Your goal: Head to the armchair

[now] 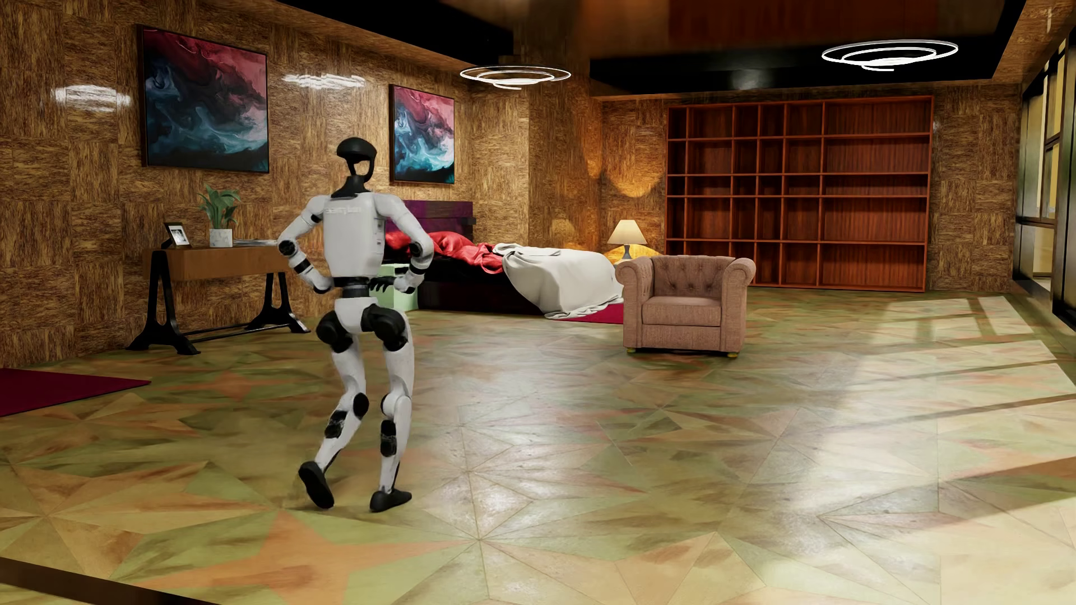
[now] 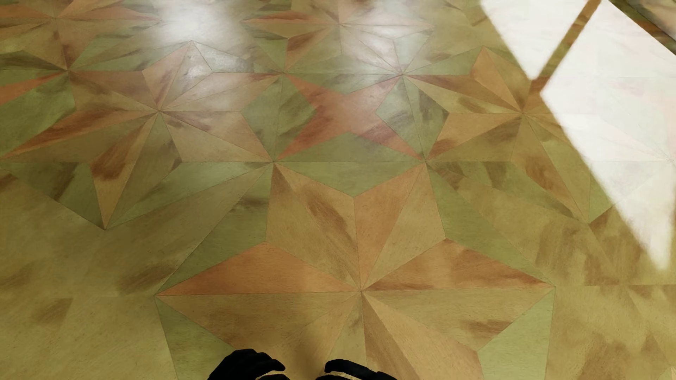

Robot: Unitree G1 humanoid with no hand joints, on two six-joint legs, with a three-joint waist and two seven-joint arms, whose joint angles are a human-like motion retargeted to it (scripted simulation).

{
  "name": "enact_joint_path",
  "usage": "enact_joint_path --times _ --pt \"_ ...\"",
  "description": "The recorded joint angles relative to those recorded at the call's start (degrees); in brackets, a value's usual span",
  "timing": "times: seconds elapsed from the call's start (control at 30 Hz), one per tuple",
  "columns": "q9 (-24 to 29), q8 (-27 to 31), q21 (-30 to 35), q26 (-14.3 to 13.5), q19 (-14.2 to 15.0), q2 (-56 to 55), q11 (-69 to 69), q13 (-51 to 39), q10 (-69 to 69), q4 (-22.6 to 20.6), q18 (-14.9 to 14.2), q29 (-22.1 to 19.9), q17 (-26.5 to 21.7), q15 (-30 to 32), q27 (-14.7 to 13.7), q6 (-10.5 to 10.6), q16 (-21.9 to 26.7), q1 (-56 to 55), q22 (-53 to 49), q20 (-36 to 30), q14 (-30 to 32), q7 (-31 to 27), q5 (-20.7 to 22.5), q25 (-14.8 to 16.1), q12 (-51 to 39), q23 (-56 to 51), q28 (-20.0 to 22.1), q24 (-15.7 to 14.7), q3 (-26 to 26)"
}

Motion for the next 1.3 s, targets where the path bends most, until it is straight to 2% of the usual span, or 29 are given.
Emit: enact_joint_path --times 0.1,0.17,0.23,0.3,0.33,0.37,0.4,0.43,0.53,0.6,0.67,0.7,0.73,0.77,0.83,0.93,0.97,1.0,1.07,1.1,1.13,1.17,1.23,1.27,1.3 --pt "0.4 -0.7 1.2 1.6 0.0 3.4 1.6 1.2 -5.7 2.1 1.6 1.9 -0.4 -4.7 -0.3 1.4 1.3 -8.4 -2.4 1.0 -10.1 -1.0 1.2 4.2 1.1 1.3 0.0 2.5 1.5" --pt "0.7 0.3 2.4 2.5 0.3 6.1 0.7 1.2 -16.0 6.0 7.6 1.6 -0.9 -6.5 0.4 1.4 -0.3 -12.5 -4.0 3.5 -12.2 2.0 1.3 4.9 2.8 0.8 0.0 3.7 2.6" --pt "0.8 2.0 2.4 2.3 0.8 8.9 -1.0 1.7 -31.4 9.1 12.9 1.3 -1.2 -7.6 0.2 1.0 -3.2 -13.9 -3.6 6.4 -9.9 6.9 1.4 4.3 4.1 0.5 0.0 4.7 3.6" --pt "0.6 4.1 2.7 1.6 1.3 12.1 -3.6 2.0 -49.6 7.2 9.9 1.2 -1.5 -7.9 0.3 0.2 -5.2 -12.6 -3.0 8.6 -6.0 5.1 1.0 4.6 5.3 0.4 0.0 5.8 4.3" --pt "0.4 5.1 2.6 1.1 1.6 13.9 -4.8 2.4 -56.2 5.8 9.6 1.3 -1.6 -8.0 0.7 -0.3 -5.7 -11.3 -2.6 9.2 -3.4 2.8 0.7 5.2 5.4 0.3 0.0 6.6 4.5" --pt "0.2 6.2 2.3 0.5 2.0 15.8 -5.5 3.0 -57.4 5.2 8.3 1.5 -1.7 -8.3 1.2 -0.8 -6.2 -10.1 -2.4 9.4 0.7 2.4 0.2 5.9 5.0 0.1 0.0 7.4 4.5" --pt "0.0 7.0 1.4 -0.3 2.7 17.4 -5.2 3.9 -55.4 5.3 8.2 1.8 -1.8 -8.0 1.6 -1.3 -6.5 -9.3 -2.9 9.7 4.2 3.5 -0.4 6.4 4.3 -0.2 -0.1 8.1 4.5" --pt "-0.1 7.6 0.1 -1.1 3.1 18.7 -4.8 5.0 -52.6 4.8 10.2 2.3 -1.9 -7.3 2.0 -1.8 -7.0 -9.1 -3.8 9.6 3.5 4.5 -1.3 6.5 3.4 -0.4 0.0 8.3 4.7" --pt "-0.7 9.2 -3.7 -1.0 2.5 20.3 0.1 7.7 -49.4 3.2 12.3 5.1 -2.4 0.9 0.9 -3.8 -6.7 -5.1 -4.1 8.4 -2.0 7.5 -4.6 4.6 2.9 -0.8 0.0 7.6 5.0" --pt "-1.0 9.8 -3.7 -0.8 3.7 17.8 7.8 8.3 -51.0 1.9 13.1 6.8 -3.3 9.0 -0.6 -5.1 -7.0 -1.0 -3.0 8.3 -4.6 10.4 -7.5 7.5 3.1 -0.9 0.0 7.7 5.3" --pt "-0.9 9.3 -3.5 -1.1 8.4 11.1 22.2 7.8 -50.2 0.2 13.8 6.8 -5.1 16.9 0.2 -6.5 -7.8 1.6 -2.2 7.9 -8.0 13.3 -12.1 8.3 2.9 -1.9 0.0 7.6 5.7" --pt "-0.7 9.3 -3.4 -1.4 8.4 7.0 30.3 7.3 -49.1 -0.9 14.2 6.5 -6.0 20.4 0.9 -7.3 -8.3 2.6 -2.3 7.8 -9.9 14.7 -14.9 7.5 3.0 -2.7 0.0 7.4 5.8" --pt "-0.4 9.5 -3.4 -0.8 7.9 3.0 37.3 6.7 -47.8 -2.1 14.6 5.8 -6.2 20.0 0.8 -8.2 -8.9 3.4 -2.7 6.9 -11.8 15.7 -17.4 6.8 2.2 -2.4 0.0 6.3 5.6" --pt "-0.2 10.9 -3.9 -1.1 8.3 -0.9 42.8 6.8 -46.4 -3.2 14.9 4.9 -6.3 16.5 1.0 -9.0 -9.3 4.3 -3.2 7.2 -13.7 16.4 -17.4 6.0 2.7 -2.7 0.0 5.8 5.4" --pt "0.2 12.9 -4.6 -0.8 8.8 -6.9 46.1 7.1 -45.3 -4.5 15.3 3.3 -6.7 11.9 1.7 -9.8 -9.6 7.4 -3.3 7.0 -17.0 17.4 -14.7 4.9 3.7 -3.3 0.0 5.7 5.1" --pt "0.5 10.9 -5.5 -0.5 7.7 -13.8 37.0 8.1 -45.8 -5.3 15.5 4.5 -6.5 3.0 2.7 -10.0 -8.7 12.8 -1.7 6.0 -20.9 18.1 -13.1 4.5 4.5 -3.2 0.0 5.7 4.8" --pt "0.5 9.1 -6.4 -0.6 5.6 -15.4 30.7 8.6 -46.8 -5.5 15.4 4.7 -6.1 1.7 2.8 -9.9 -8.8 14.6 -1.4 5.8 -21.7 18.1 -13.2 4.2 4.4 -3.3 0.0 5.3 4.6" --pt "0.3 7.0 -7.3 -0.7 4.1 -16.4 23.1 9.0 -48.1 -5.6 15.3 4.9 -5.5 1.3 2.7 -9.8 -8.8 16.4 -1.4 5.8 -22.1 18.0 -13.0 3.8 4.2 -3.4 0.0 4.9 4.3" --pt "-0.1 4.5 -9.2 -0.9 3.0 -17.0 6.3 9.8 -51.1 -5.8 15.0 5.5 -4.5 6.0 2.1 -9.3 -8.7 20.3 -1.1 5.4 -22.5 17.7 -11.4 3.3 3.7 -3.3 -0.1 4.3 3.7" --pt "-0.3 5.7 -10.3 -0.9 2.7 -17.1 -1.1 10.2 -53.0 -5.9 14.9 6.0 -3.7 11.2 1.6 -9.0 -8.3 22.4 -1.1 5.0 -22.4 17.2 -9.5 3.0 3.4 -3.2 -0.1 3.9 3.4" --pt "-0.5 9.0 -11.8 -0.8 3.7 -16.9 -6.3 10.8 -54.4 -5.8 14.6 6.5 -3.0 15.3 1.1 -8.5 -8.0 24.5 -1.0 4.5 -22.4 16.5 -7.2 2.4 3.0 -3.2 -0.1 3.4 3.1" --pt "-0.7 12.7 -13.6 -0.8 0.3 -15.8 -7.2 11.5 -55.0 -5.7 14.5 6.3 -2.2 19.5 0.4 -7.9 -7.6 26.4 -0.9 4.0 -22.5 15.7 -5.1 1.3 2.5 -3.4 -0.1 2.8 2.8" --pt "-0.7 12.6 -15.7 -0.5 -0.4 -15.2 -1.8 11.2 -52.8 -4.0 13.8 1.8 -0.5 14.9 -1.7 -6.4 -8.2 28.4 -0.1 4.6 -20.0 14.6 -3.5 -2.0 1.9 -3.7 0.0 2.8 2.5" --pt "-0.6 11.9 -15.6 -0.4 -0.7 -14.1 -0.3 10.6 -50.5 -2.8 13.2 -0.4 -0.1 13.1 -2.3 -5.4 -8.9 28.6 0.5 5.5 -16.6 14.1 -2.9 -2.7 2.2 -3.5 0.0 3.7 2.2" --pt "-0.4 10.8 -15.1 -0.4 -0.8 -12.3 -0.2 10.3 -47.7 -1.4 12.0 -0.4 0.1 11.8 -2.2 -4.4 -8.9 28.5 1.0 6.0 -12.3 13.2 -2.3 -2.5 2.8 -3.0 0.0 4.3 2.0"
